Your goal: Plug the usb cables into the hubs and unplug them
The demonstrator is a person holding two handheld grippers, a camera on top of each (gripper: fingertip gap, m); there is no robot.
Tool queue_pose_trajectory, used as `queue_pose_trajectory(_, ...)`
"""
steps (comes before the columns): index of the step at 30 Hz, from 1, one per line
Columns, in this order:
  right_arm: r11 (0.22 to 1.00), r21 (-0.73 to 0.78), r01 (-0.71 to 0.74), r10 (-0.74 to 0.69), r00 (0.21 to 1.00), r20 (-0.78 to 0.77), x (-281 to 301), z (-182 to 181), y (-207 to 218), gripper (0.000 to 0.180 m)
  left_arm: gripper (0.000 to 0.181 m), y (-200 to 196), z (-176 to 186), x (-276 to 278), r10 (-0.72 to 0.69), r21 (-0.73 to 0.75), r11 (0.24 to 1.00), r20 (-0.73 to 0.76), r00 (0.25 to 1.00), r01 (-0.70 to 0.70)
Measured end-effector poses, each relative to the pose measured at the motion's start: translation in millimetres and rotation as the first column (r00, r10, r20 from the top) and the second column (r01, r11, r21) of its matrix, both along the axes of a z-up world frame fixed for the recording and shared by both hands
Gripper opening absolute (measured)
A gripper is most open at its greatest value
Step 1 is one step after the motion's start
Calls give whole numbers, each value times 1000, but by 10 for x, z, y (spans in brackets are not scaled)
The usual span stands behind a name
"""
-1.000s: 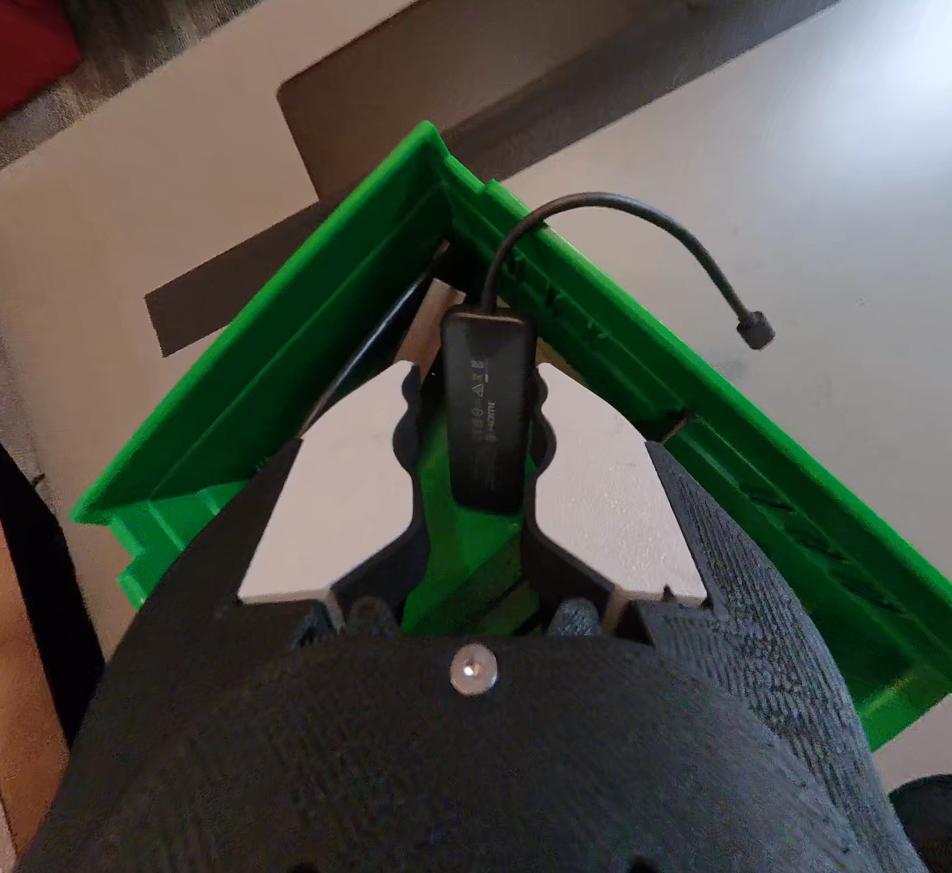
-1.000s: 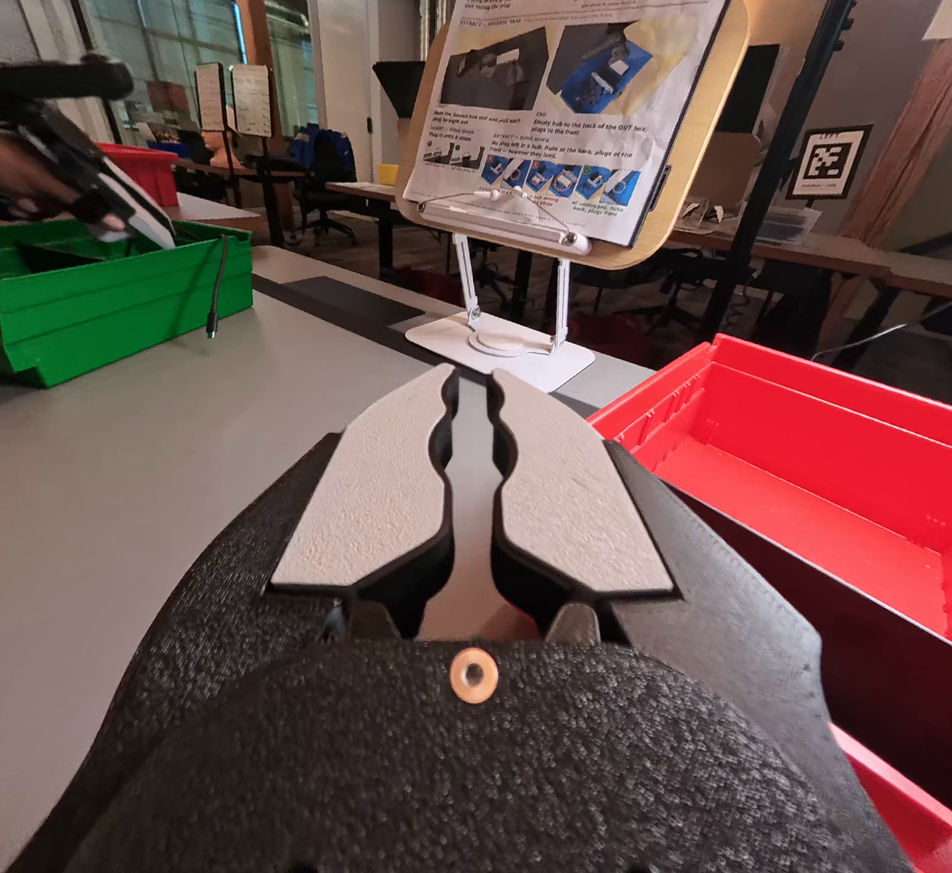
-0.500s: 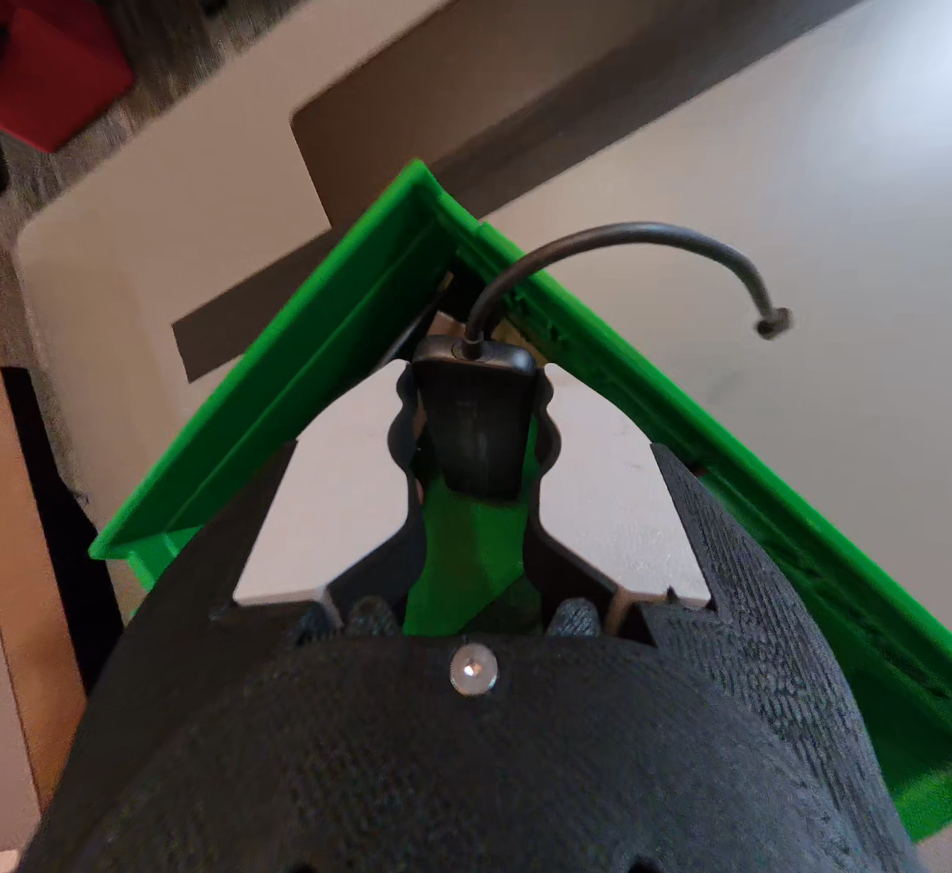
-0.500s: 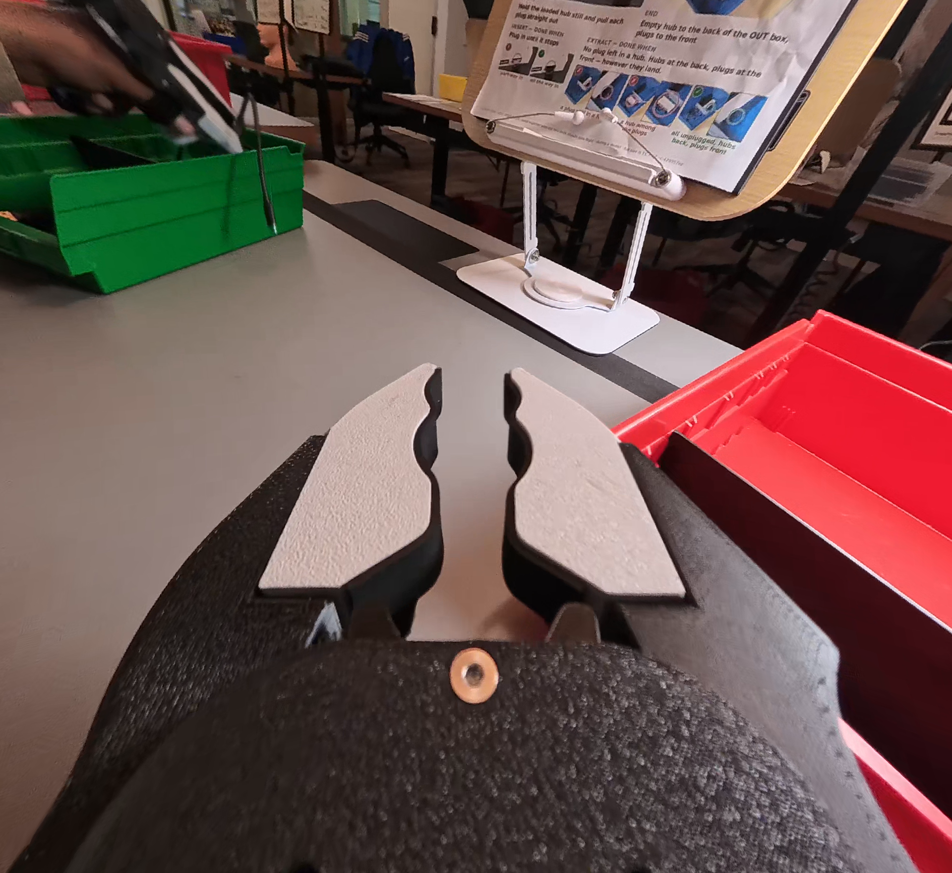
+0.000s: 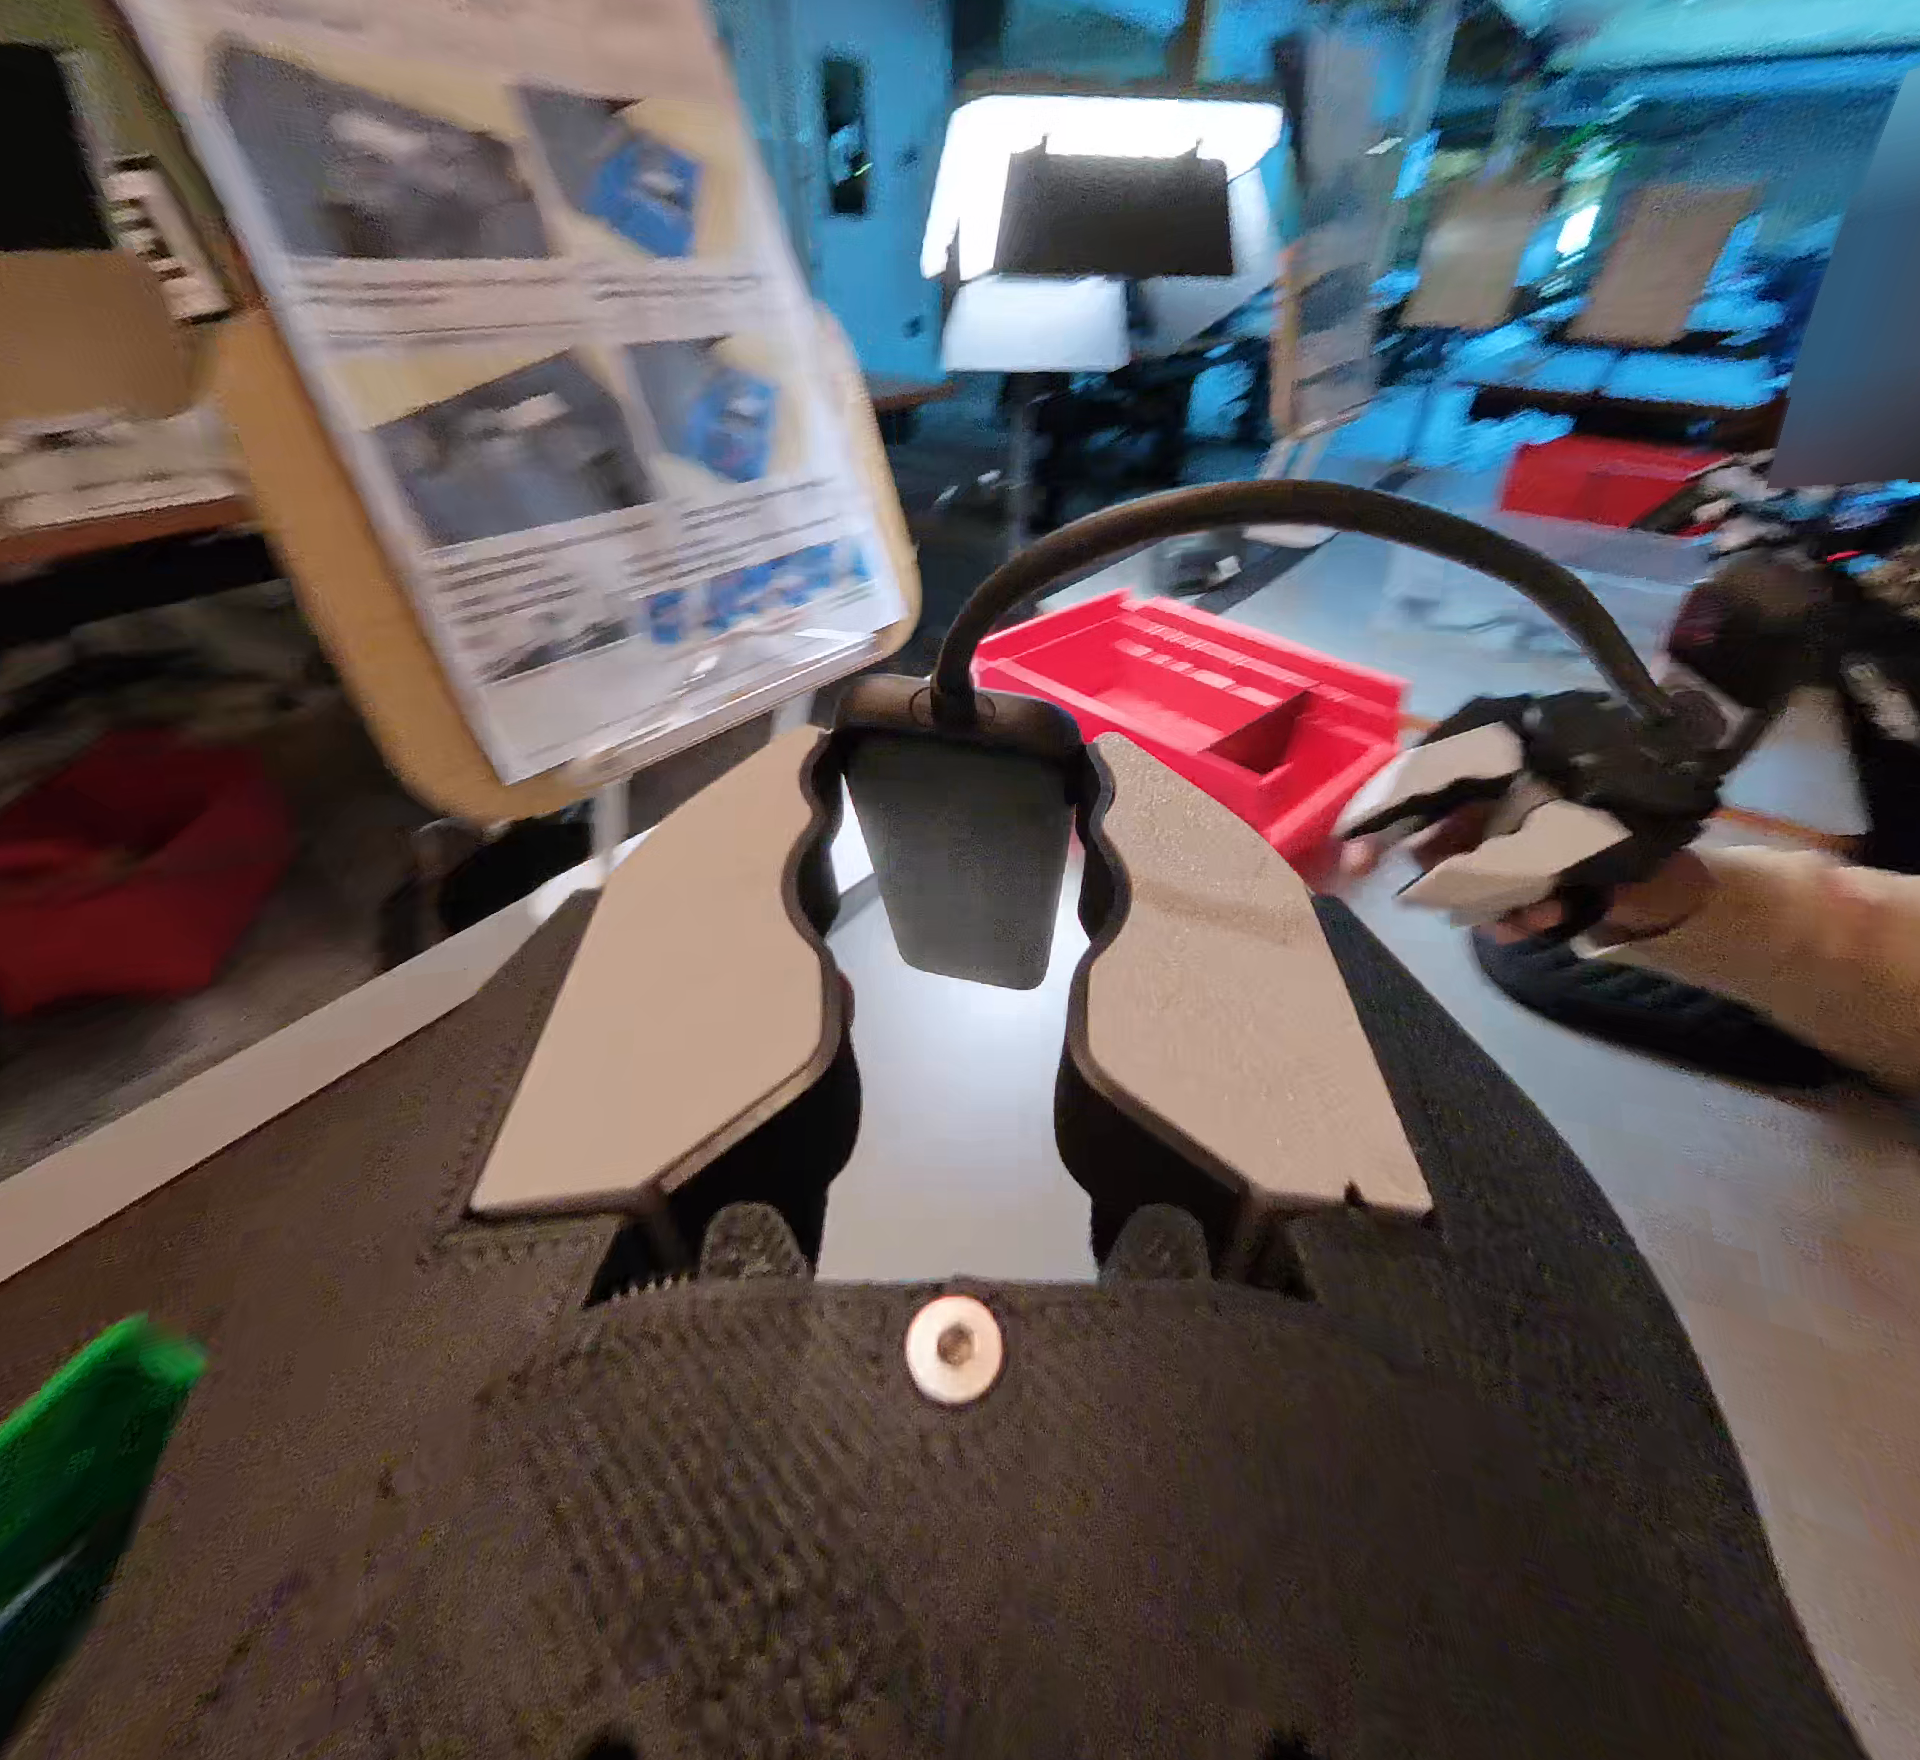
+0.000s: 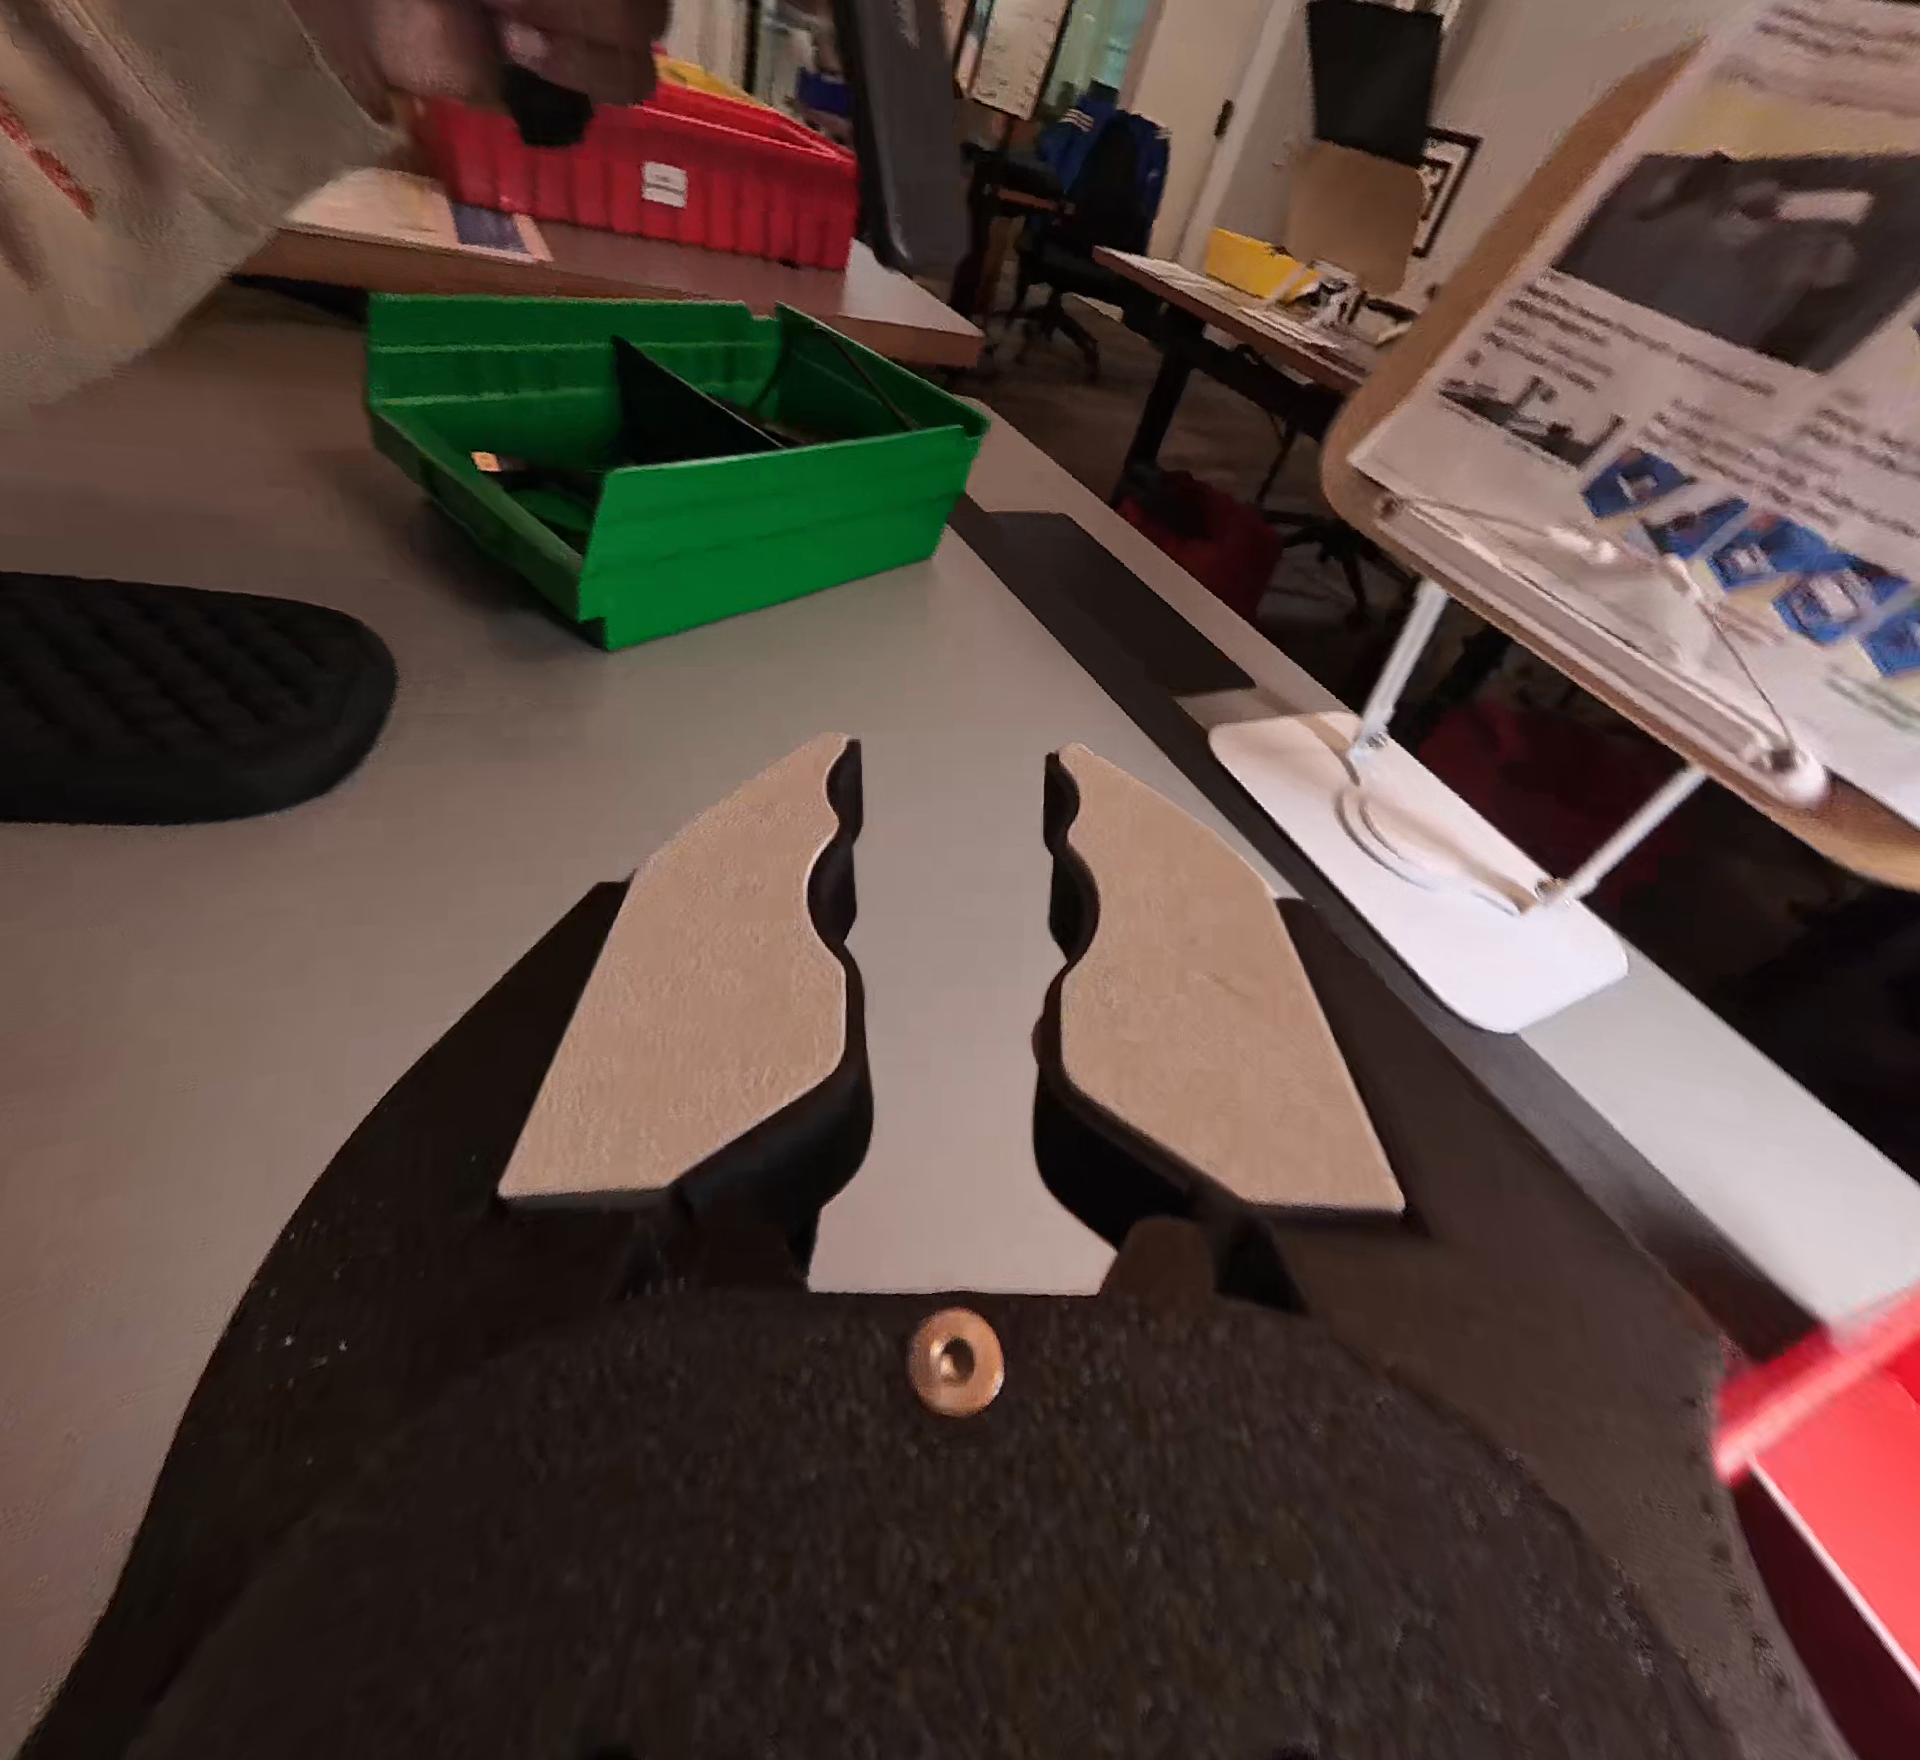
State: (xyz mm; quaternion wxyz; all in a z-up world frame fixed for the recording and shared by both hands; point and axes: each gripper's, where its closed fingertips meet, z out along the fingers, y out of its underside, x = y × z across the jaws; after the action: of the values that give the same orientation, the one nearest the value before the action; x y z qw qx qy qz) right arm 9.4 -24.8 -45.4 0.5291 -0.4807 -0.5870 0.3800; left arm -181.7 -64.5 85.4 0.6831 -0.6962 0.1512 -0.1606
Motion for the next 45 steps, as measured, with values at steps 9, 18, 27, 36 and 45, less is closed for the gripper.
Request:
queue_pose_trajectory(9, 971, 137, 195, -204, 978, 52, -619, -22, 106, 45, 44, 669, -800, 1225, -6, -177, 984, 58, 998, 16)
queue_pose_trajectory(18, 973, -174, -151, 118, 975, -189, -419, 59, 200, 12, 57, 676, -867, 1602, -205, -157, 965, 53, 977, 211)
queue_pose_trajectory(27, 411, -478, -776, 369, 621, -692, 120, 633, 56, 12, 47, 338, -1014, 2001, -514, -172, 835, 100, 852, 523)
queue_pose_trajectory(36, 213, -569, -794, 183, 604, -775, 99, 791, 160, 16, 25, 212, -747, 2183, -502, -158, 829, 213, 838, 537)
queue_pose_trajectory(45, 256, -616, -745, 297, 667, -683, 28, 576, 145, 16, 15, 302, -845, 1899, -490, -149, 843, 183, 853, 516)
